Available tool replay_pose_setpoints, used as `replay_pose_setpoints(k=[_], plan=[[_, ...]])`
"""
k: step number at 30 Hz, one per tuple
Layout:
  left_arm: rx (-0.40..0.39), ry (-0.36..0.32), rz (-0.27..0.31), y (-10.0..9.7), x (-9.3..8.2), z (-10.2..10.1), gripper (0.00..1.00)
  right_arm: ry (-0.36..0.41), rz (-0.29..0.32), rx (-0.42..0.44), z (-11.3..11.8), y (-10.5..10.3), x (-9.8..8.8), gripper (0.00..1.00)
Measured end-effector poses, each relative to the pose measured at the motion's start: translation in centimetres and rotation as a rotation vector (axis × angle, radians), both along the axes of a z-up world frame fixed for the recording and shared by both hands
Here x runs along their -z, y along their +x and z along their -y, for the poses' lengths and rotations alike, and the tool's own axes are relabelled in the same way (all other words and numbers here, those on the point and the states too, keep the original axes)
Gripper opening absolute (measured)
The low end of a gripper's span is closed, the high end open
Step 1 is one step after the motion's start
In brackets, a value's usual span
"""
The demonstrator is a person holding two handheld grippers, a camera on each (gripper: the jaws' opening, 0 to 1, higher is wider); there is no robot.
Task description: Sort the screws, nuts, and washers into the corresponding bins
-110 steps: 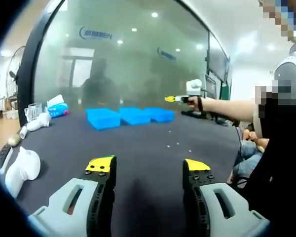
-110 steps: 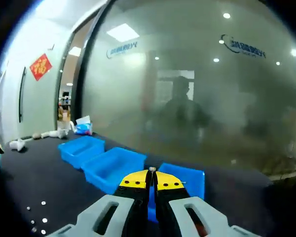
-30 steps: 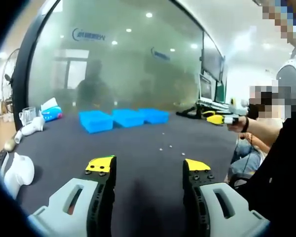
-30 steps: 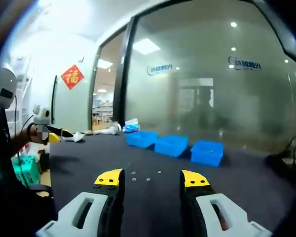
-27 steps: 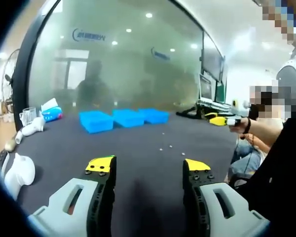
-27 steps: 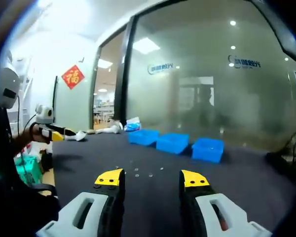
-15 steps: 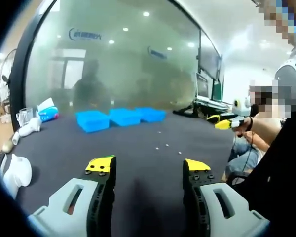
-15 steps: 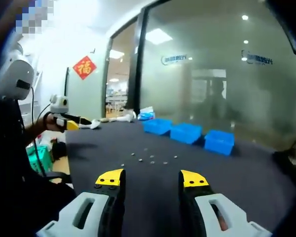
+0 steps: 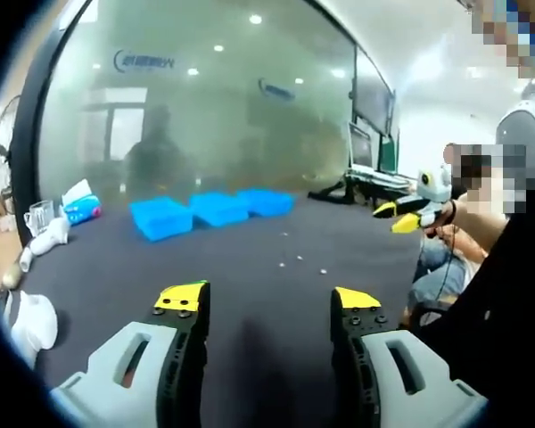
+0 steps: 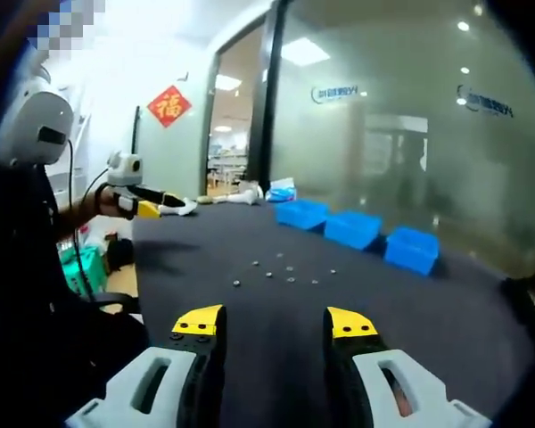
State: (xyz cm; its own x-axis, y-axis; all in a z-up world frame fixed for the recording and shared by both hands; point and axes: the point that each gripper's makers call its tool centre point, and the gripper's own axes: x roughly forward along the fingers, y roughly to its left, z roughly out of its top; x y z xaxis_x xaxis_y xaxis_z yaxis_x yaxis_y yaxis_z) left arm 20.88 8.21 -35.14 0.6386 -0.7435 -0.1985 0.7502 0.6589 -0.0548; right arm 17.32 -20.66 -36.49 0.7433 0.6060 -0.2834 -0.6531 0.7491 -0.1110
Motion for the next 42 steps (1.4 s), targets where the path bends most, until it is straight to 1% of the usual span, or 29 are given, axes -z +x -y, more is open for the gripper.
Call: replay_pose_setpoints(k=[3, 6, 8, 10, 11, 13, 15, 17, 19, 21, 23, 26, 28, 30, 31, 35, 39, 42], plan=[[0.015, 0.049, -0.01, 0.5, 0.3, 0.3, 0.54, 0.001, -0.009, -0.002, 0.0, -0.1, 0.2, 0.4], [0.058, 0.087, -0.033, 0.7, 0.6, 1.2, 0.53, -0.002, -0.013, -0.004, 0.0, -0.1, 0.4, 0.4], [0.1, 0.11, -0.057, 0.6, 0.9, 2.0, 0.53, -0.001, -0.017, -0.005, 0.0, -0.2, 0.5, 0.4], [0.109, 0.119, -0.062, 1.1, 1.0, 2.9, 0.52, -0.006, -0.019, -0.006, 0.1, -0.2, 0.6, 0.4], [0.12, 0.131, -0.07, 1.3, 1.2, 3.4, 0.51, -0.006, -0.02, -0.003, 0.2, -0.2, 0.6, 0.4], [0.157, 0.173, -0.064, 1.5, 1.4, 4.4, 0.51, -0.007, -0.02, 0.001, 0.5, -0.2, 0.7, 0.4], [0.178, 0.188, -0.062, 1.8, 1.3, 5.5, 0.51, 0.002, -0.023, 0.007, 0.7, -0.2, 0.8, 0.4], [0.221, 0.207, -0.072, 1.9, 1.2, 6.9, 0.49, 0.005, -0.028, 0.012, 0.8, -0.2, 1.1, 0.4], [0.243, 0.225, -0.094, 2.1, 1.3, 7.9, 0.49, 0.0, -0.034, 0.013, 1.0, -0.3, 1.4, 0.4], [0.281, 0.25, -0.106, 2.0, 1.5, 8.7, 0.48, -0.005, -0.043, 0.009, 1.1, -0.6, 1.7, 0.4], [0.302, 0.28, -0.11, 2.2, 1.7, 9.5, 0.48, -0.011, -0.053, 0.005, 1.1, -0.7, 2.0, 0.4], [0.336, 0.337, -0.112, 2.3, 2.0, 10.5, 0.47, -0.024, -0.058, -0.002, 1.2, -0.9, 2.2, 0.4], [0.353, 0.355, -0.12, 2.3, 2.1, 11.2, 0.46, -0.026, -0.058, -0.005, 1.2, -1.0, 2.1, 0.4], [0.374, 0.393, -0.138, 2.2, 2.6, 11.7, 0.46, -0.026, -0.055, -0.004, 1.3, -1.0, 2.0, 0.4], [0.38, 0.421, -0.162, 2.2, 3.1, 12.0, 0.45, -0.024, -0.052, -0.002, 1.4, -1.0, 2.0, 0.4], [0.423, 0.467, -0.194, 1.6, 3.9, 13.2, 0.42, -0.018, -0.042, 0.004, 1.5, -0.8, 1.8, 0.4], [0.463, 0.518, -0.193, 1.5, 4.2, 14.4, 0.41, -0.019, -0.044, 0.002, 1.4, -1.0, 2.0, 0.4], [0.477, 0.552, -0.196, 1.9, 4.5, 14.9, 0.4, -0.022, -0.04, -0.001, 1.3, -1.1, 2.1, 0.4]])
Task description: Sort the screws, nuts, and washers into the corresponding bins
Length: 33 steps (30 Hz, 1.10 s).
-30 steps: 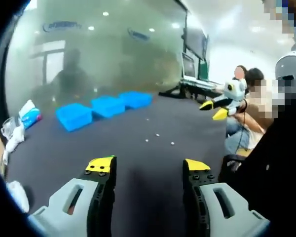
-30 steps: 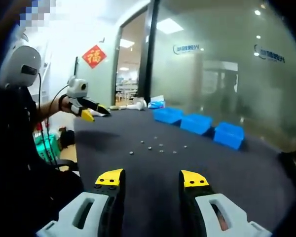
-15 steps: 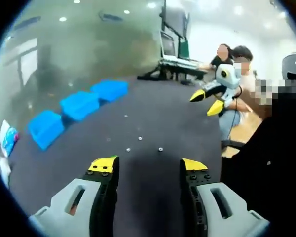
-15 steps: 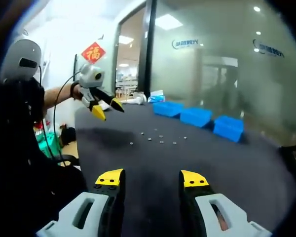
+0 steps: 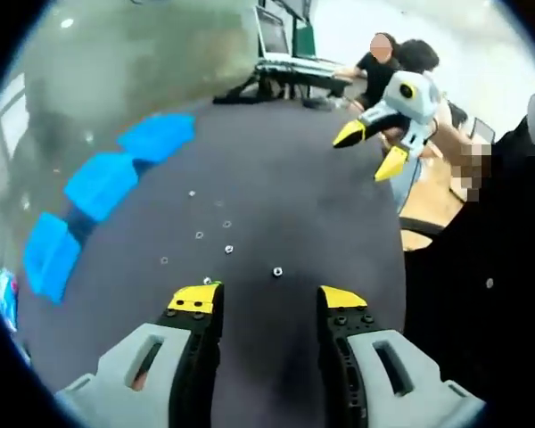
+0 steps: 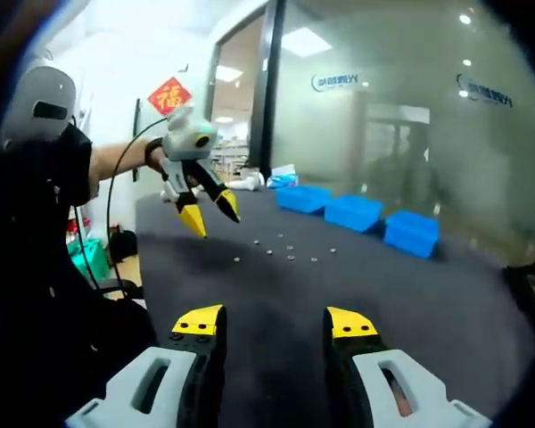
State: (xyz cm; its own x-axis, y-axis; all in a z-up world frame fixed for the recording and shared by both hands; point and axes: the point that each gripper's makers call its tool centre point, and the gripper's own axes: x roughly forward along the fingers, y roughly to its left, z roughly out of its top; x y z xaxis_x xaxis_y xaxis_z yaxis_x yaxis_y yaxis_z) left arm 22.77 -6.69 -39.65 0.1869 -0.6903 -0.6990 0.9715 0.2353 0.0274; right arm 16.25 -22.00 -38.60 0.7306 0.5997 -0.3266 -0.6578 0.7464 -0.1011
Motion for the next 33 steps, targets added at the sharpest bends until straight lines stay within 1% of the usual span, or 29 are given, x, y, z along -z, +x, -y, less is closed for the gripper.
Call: replay_pose_setpoints(k=[3, 5, 11, 14, 17, 25, 27, 29, 31, 33], plan=[[0.012, 0.023, 0.004, 0.4, 0.3, 0.7, 0.39, 0.005, -0.002, 0.003, 0.0, 0.0, 0.1, 0.4], [0.021, 0.036, -0.003, 0.5, 0.6, 1.3, 0.37, 0.003, -0.001, 0.004, 0.0, 0.0, 0.2, 0.4], [0.064, 0.103, -0.022, 0.3, 2.6, 2.2, 0.34, 0.002, -0.002, 0.002, -0.1, -0.1, 0.2, 0.4], [0.067, 0.104, -0.032, 0.5, 2.9, 2.5, 0.3, 0.0, -0.002, 0.001, -0.1, -0.2, 0.4, 0.4], [0.079, 0.109, -0.027, 0.5, 3.2, 2.7, 0.29, -0.005, 0.002, -0.003, -0.1, -0.2, 0.4, 0.4], [0.071, 0.126, -0.049, 0.4, 4.0, 2.7, 0.2, 0.001, 0.005, 0.0, 0.1, -0.2, 0.4, 0.39], [0.06, 0.12, -0.068, 0.4, 4.0, 2.7, 0.19, 0.002, 0.003, -0.001, 0.0, -0.3, 0.5, 0.39], [0.053, 0.114, -0.075, 0.4, 4.0, 2.7, 0.17, 0.004, 0.002, -0.004, -0.1, -0.3, 0.6, 0.39], [0.021, 0.098, -0.106, 0.4, 4.0, 2.8, 0.14, 0.003, 0.003, -0.006, -0.2, -0.3, 0.6, 0.39], [0.013, 0.099, -0.112, 0.5, 4.1, 2.8, 0.13, 0.004, 0.002, -0.007, -0.2, -0.4, 0.6, 0.39]])
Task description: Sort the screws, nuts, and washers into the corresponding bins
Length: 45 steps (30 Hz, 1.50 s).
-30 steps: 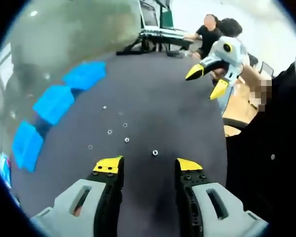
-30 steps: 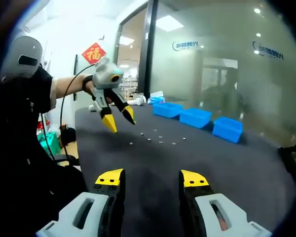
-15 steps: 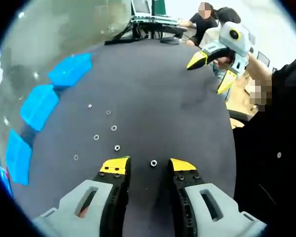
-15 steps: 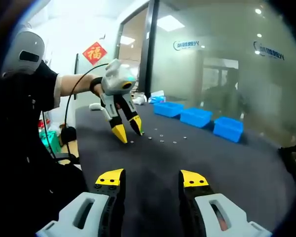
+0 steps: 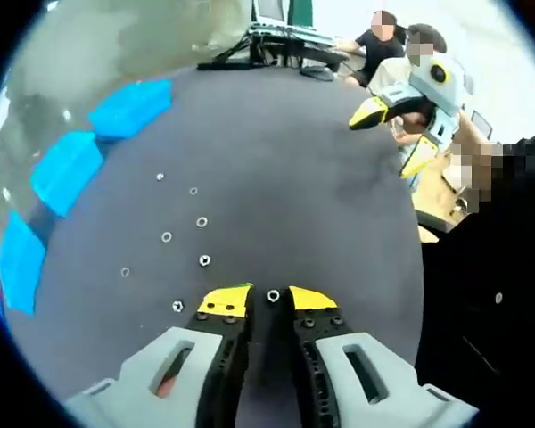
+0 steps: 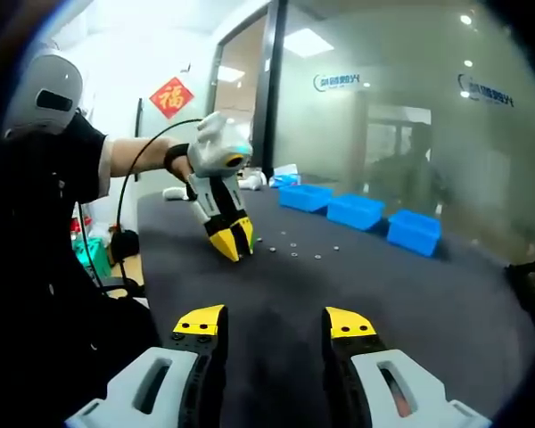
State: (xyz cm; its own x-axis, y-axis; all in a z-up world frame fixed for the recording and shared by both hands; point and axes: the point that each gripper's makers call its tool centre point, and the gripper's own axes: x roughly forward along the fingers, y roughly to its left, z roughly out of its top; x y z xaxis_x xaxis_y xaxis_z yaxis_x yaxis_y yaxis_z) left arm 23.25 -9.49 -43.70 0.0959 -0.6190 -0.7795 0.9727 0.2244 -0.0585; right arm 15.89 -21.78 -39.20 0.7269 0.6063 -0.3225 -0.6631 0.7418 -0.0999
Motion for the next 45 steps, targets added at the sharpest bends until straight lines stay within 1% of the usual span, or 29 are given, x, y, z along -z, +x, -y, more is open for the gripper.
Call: replay_pose_setpoints(k=[7, 13, 17, 20, 24, 27, 28, 31, 32, 35, 38, 40, 43, 45], plan=[[0.005, -0.003, 0.002, -0.6, 0.1, 0.1, 0.06, 0.0, 0.007, 0.001, 0.0, 0.0, -0.3, 0.38], [-0.009, -0.017, 0.006, -0.5, 0.1, -0.1, 0.05, -0.003, 0.01, -0.003, -0.3, 0.0, -0.3, 0.38], [-0.03, -0.048, 0.008, -0.4, -0.1, -0.2, 0.05, 0.0, 0.018, 0.0, -0.3, 0.0, -0.5, 0.38], [-0.069, -0.126, 0.004, -0.2, -0.5, -0.2, 0.05, 0.005, 0.023, 0.005, -0.4, 0.1, -0.7, 0.38], [-0.126, -0.259, 0.023, 0.1, -2.1, -0.3, 0.05, 0.011, 0.037, 0.02, -0.2, 0.3, -0.9, 0.38], [-0.171, -0.34, 0.039, 0.5, -3.3, -0.6, 0.05, 0.024, 0.052, 0.036, 0.0, 0.5, -1.3, 0.38], [-0.2, -0.376, 0.052, 0.8, -3.9, -0.9, 0.05, 0.03, 0.057, 0.042, 0.1, 0.6, -1.4, 0.38], [-0.257, -0.411, 0.142, 2.0, -5.0, -2.0, 0.05, 0.041, 0.069, 0.056, 0.3, 0.8, -1.9, 0.38], [-0.277, -0.437, 0.157, 2.2, -5.6, -2.2, 0.05, 0.047, 0.074, 0.064, 0.4, 0.8, -2.0, 0.38], [-0.327, -0.519, 0.169, 2.5, -7.1, -2.7, 0.05, 0.061, 0.083, 0.08, 0.6, 1.0, -2.3, 0.37], [-0.39, -0.585, 0.252, 3.3, -8.7, -3.7, 0.05, 0.069, 0.093, 0.092, 0.7, 1.1, -2.6, 0.37], [-0.416, -0.627, 0.269, 3.3, -9.4, -4.0, 0.05, 0.077, 0.099, 0.098, 0.8, 1.1, -2.8, 0.37], [-0.447, -0.657, 0.317, 3.5, -10.2, -4.8, 0.05, 0.084, 0.103, 0.1, 0.8, 1.1, -3.1, 0.36], [-0.475, -0.677, 0.338, 3.7, -10.7, -5.3, 0.05, 0.086, 0.109, 0.102, 0.8, 1.0, -3.4, 0.36]])
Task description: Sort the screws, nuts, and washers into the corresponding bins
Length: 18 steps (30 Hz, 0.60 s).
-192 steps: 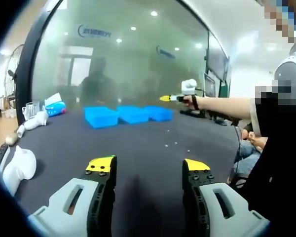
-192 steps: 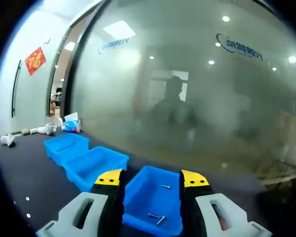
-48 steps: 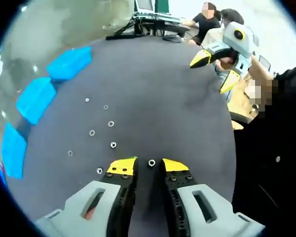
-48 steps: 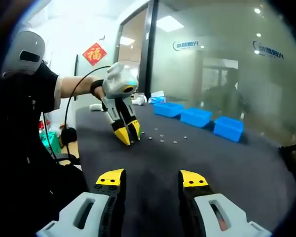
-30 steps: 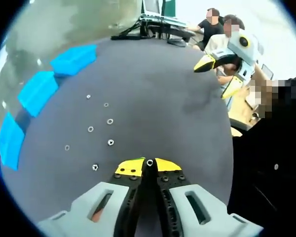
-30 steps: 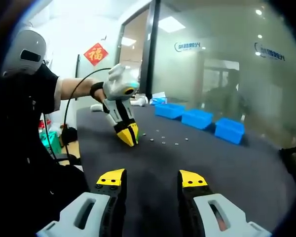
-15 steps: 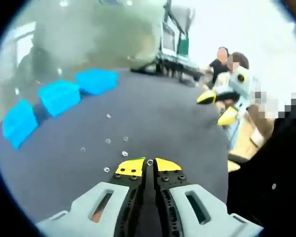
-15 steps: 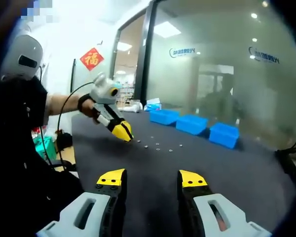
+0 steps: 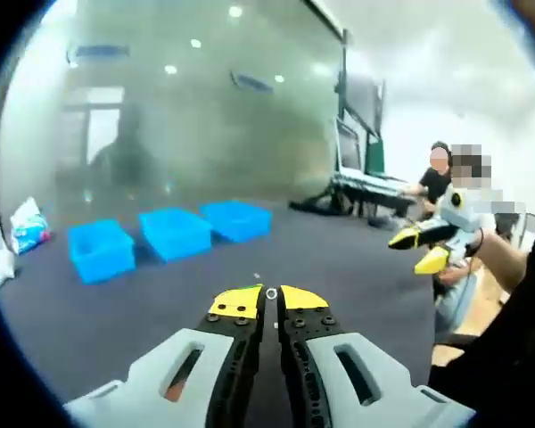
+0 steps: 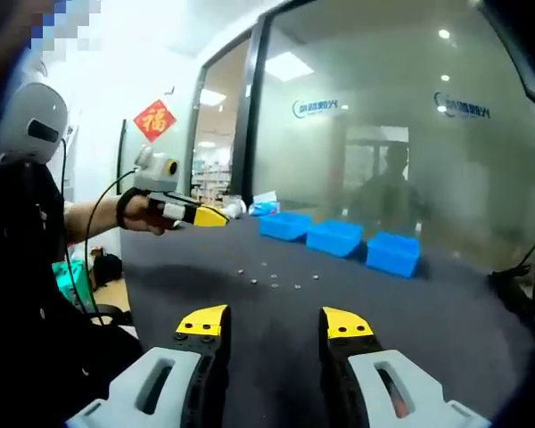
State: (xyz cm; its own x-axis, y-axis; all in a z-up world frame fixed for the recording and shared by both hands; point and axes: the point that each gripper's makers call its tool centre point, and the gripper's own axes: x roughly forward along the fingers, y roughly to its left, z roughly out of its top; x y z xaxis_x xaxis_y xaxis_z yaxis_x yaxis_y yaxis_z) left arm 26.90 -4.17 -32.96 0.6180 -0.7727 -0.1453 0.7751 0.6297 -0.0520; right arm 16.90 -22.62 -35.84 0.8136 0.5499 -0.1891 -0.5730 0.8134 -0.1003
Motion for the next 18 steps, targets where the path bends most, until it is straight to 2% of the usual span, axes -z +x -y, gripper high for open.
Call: replay_pose_setpoints(k=[7, 10, 13, 18], plan=[[-0.076, -0.034, 0.059, 1.6, -1.7, -1.9, 0.05, 0.011, 0.013, 0.019, 0.4, 0.1, -0.4, 0.36], [-0.104, -0.029, 0.083, 3.2, -2.3, -2.8, 0.05, 0.023, 0.016, 0.029, 0.5, 0.1, -0.6, 0.35], [-0.133, -0.073, 0.061, 4.9, -3.0, -3.7, 0.05, 0.034, 0.019, 0.039, 0.6, 0.2, -0.7, 0.35], [-0.203, -0.056, 0.086, 8.1, -3.9, -5.2, 0.05, 0.04, 0.02, 0.046, 0.7, 0.2, -0.7, 0.35]])
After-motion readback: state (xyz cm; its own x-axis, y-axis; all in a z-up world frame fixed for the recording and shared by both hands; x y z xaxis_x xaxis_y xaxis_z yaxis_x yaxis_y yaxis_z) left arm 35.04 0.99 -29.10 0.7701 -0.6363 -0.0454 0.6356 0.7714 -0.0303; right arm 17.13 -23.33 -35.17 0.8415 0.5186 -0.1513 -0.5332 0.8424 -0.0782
